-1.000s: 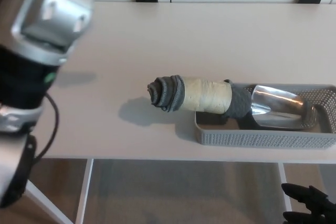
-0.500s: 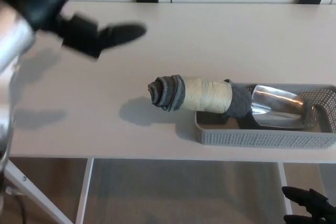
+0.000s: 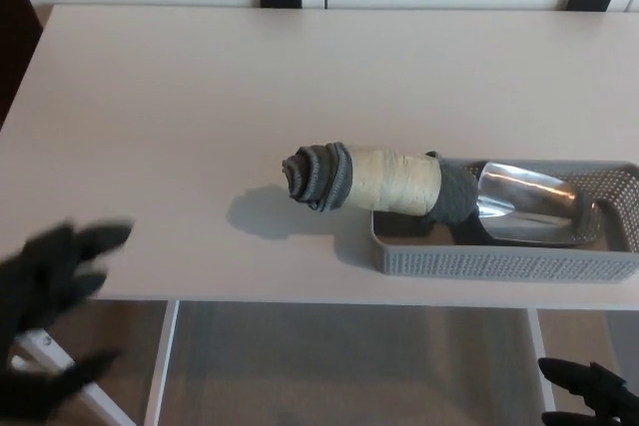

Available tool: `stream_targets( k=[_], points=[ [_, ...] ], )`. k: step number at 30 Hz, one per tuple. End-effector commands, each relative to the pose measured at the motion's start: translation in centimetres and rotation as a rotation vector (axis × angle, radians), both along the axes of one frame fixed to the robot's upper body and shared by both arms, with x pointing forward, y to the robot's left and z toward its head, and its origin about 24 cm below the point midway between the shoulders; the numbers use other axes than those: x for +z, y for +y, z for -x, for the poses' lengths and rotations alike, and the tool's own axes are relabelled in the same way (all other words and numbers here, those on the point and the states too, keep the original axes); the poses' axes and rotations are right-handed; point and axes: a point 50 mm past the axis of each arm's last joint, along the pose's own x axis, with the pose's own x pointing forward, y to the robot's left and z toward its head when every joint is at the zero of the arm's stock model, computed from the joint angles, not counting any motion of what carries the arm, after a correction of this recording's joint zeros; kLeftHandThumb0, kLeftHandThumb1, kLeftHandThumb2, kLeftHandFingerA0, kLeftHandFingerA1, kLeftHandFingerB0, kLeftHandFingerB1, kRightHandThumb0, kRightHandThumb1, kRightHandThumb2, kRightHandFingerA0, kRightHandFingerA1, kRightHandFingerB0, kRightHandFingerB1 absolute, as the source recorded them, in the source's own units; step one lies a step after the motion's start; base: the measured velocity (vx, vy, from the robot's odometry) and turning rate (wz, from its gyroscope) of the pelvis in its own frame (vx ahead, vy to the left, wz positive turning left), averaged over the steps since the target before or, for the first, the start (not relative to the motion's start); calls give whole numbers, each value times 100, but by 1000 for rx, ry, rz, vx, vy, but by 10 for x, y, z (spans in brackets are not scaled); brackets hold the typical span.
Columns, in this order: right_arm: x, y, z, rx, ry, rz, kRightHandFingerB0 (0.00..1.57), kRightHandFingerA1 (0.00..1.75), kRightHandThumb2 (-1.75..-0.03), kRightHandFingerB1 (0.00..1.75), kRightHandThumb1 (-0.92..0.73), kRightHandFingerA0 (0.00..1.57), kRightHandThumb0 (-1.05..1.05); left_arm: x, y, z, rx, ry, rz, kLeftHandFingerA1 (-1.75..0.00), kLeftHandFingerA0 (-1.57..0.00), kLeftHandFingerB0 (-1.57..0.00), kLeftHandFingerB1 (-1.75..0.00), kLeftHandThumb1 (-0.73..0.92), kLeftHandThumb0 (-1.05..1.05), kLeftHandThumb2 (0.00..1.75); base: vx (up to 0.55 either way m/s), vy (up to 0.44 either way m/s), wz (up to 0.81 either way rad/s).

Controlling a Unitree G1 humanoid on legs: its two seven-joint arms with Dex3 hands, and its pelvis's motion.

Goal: The robot walks towards a desk on which a shovel is kept on the left hand side and a container is kept on the right hand side. The robot picks up the shovel using its left hand and places it in the container.

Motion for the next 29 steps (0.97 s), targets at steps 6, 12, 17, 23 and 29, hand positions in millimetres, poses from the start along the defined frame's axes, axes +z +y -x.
stream_targets(
  k=[6, 12, 17, 23, 29],
  points=[
    [-11, -23, 27, -107, 41, -2, 23, 43, -61, 35, -74, 34, -58, -33, 33, 157, -170, 258, 273, -40, -7, -4, -34, 55, -87, 86, 0, 0, 0],
    [-11, -24, 24, -121, 23, -6, 16, 48, -84, 44, -61, 22, -66, -94, 27, 120, 56, 305, 77, -33, 0, -16, -23, 62, -85, 98, 0, 0, 0],
    [-10, -22, 29, -134, -11, -6, 18, 39, -62, 34, -75, 21, -62, -130, 42, 90, 343, 372, 197, -19, 0, -6, -21, 55, -78, 92, 0, 0, 0],
    [-7, -23, 25, -130, -14, 2, 18, 39, -62, 33, -76, 23, -61, -142, 63, 66, 391, 390, 152, -14, -1, -7, -17, 54, -79, 89, 0, 0, 0],
    [-3, -24, 23, -121, -24, 8, 18, 38, -62, 33, -75, 22, -61, -143, 64, 63, 284, 376, 37, -22, -2, -2, -17, 51, -76, 92, 0, 0, 0]
  ],
)
